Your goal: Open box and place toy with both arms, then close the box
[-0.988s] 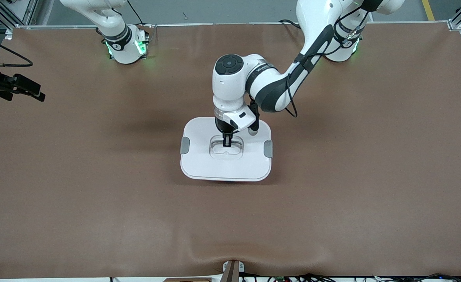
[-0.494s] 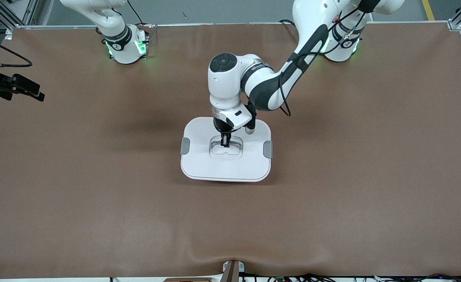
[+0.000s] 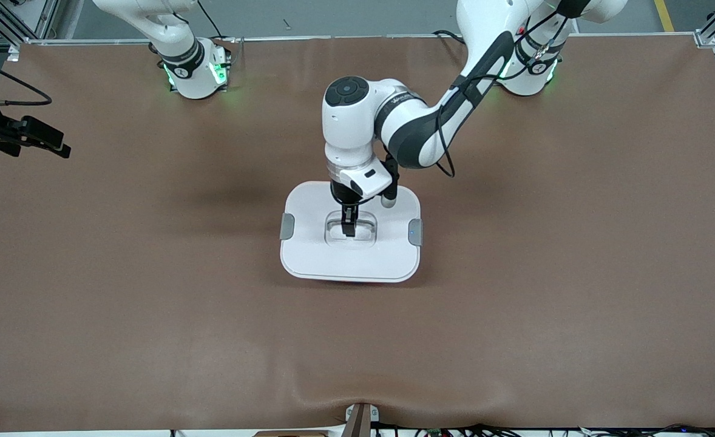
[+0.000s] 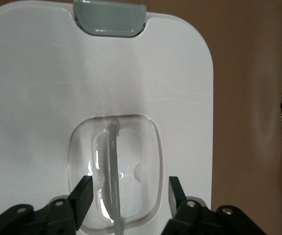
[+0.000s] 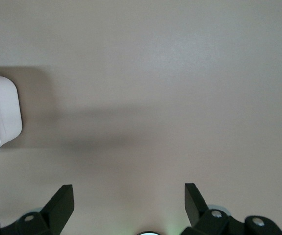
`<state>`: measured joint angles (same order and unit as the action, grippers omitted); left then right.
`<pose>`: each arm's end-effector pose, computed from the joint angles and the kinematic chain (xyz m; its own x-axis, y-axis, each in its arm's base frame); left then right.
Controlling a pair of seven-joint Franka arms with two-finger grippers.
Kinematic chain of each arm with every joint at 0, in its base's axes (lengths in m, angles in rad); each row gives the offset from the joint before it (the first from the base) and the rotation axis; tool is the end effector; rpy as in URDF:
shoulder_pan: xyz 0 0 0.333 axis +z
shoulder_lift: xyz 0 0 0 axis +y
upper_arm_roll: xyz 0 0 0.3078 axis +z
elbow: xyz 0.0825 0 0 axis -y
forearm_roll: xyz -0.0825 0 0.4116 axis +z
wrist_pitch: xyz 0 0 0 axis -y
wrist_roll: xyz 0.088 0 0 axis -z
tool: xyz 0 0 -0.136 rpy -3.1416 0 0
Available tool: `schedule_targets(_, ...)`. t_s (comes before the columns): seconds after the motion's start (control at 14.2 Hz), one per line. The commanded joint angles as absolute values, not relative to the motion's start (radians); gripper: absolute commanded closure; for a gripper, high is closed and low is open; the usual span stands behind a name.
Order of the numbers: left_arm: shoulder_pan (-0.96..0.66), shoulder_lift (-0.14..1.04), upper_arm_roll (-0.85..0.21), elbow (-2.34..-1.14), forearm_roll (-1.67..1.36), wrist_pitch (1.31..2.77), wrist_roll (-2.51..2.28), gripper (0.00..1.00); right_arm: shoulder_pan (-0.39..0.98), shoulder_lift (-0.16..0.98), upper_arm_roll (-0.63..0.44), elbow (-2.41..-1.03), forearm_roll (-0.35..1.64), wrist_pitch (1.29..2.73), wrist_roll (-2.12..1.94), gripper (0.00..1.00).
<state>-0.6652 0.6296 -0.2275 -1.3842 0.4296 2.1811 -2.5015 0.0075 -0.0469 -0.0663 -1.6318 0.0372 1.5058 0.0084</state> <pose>0.5244 -0.5604 0.3230 0.1183 0.9927 0.0221 0.9462 -0.1195 0.3008 0.5570 -0.0282 0.5785 0.9948 -0.0642 -0.0794 -0.0675 -0.9969 -0.0396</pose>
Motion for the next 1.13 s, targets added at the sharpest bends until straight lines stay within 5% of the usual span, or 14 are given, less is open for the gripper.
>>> schedule_targets(0.0,-0.66,0.575,-0.227,-1.384,0.423,2.09,-2.364,0.0,-0.008,-0.043,-0.055,-1.606,0.035,1.502,0.021,0.0)
schedule_targets(1.06,-0.362,0.413,-0.238,-1.385,0.187,1.911,-1.7,0.0,-0.011,-0.041,-0.057,-1.595,0.035,1.5,0.021,0.0)
